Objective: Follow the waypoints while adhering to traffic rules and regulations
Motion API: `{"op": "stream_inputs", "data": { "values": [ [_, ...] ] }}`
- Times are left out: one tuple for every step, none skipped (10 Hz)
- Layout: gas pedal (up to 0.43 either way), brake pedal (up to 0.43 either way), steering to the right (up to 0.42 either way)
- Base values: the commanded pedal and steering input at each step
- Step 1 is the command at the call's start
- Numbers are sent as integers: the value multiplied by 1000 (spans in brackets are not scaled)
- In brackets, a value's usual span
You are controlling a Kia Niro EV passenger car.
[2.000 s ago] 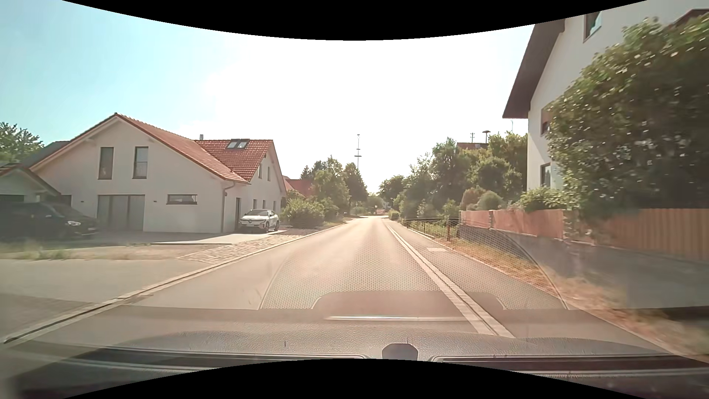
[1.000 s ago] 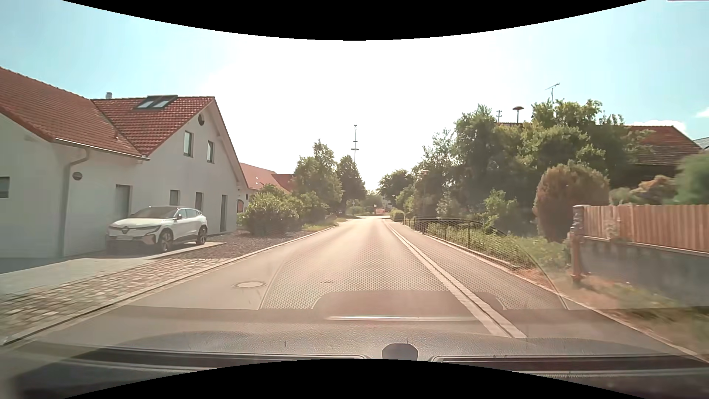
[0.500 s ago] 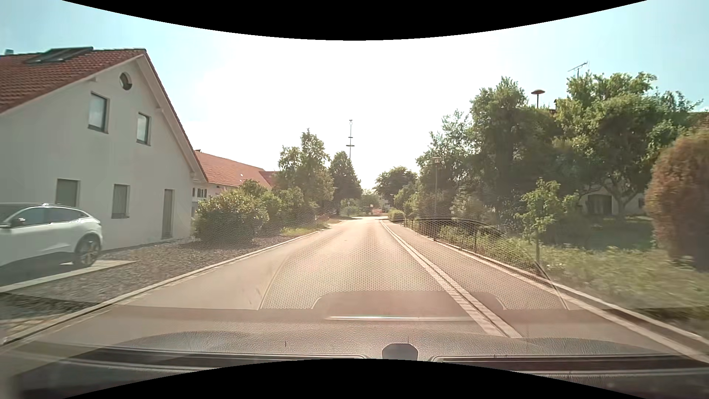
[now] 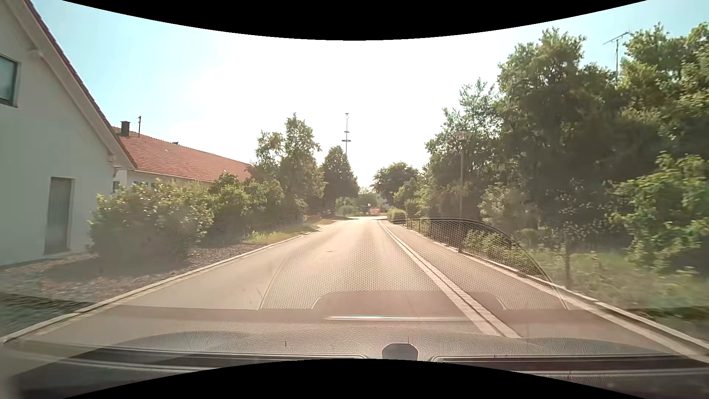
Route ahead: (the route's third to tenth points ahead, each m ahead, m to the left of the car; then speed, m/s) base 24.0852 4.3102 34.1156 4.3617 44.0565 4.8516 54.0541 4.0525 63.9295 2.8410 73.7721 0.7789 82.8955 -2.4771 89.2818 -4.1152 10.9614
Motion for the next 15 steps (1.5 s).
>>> {"op": "stream_inputs", "data": {
  "values": [
    [39,6,0],
    [39,6,-1],
    [28,6,-1],
    [28,6,-1],
    [28,6,-1],
    [28,6,-1],
    [28,6,-2],
    [28,6,-1],
    [28,6,-1],
    [28,6,-1],
    [28,6,-1],
    [8,6,-1],
    [0,6,-1],
    [0,6,-1],
    [0,6,-1]
  ]
}}
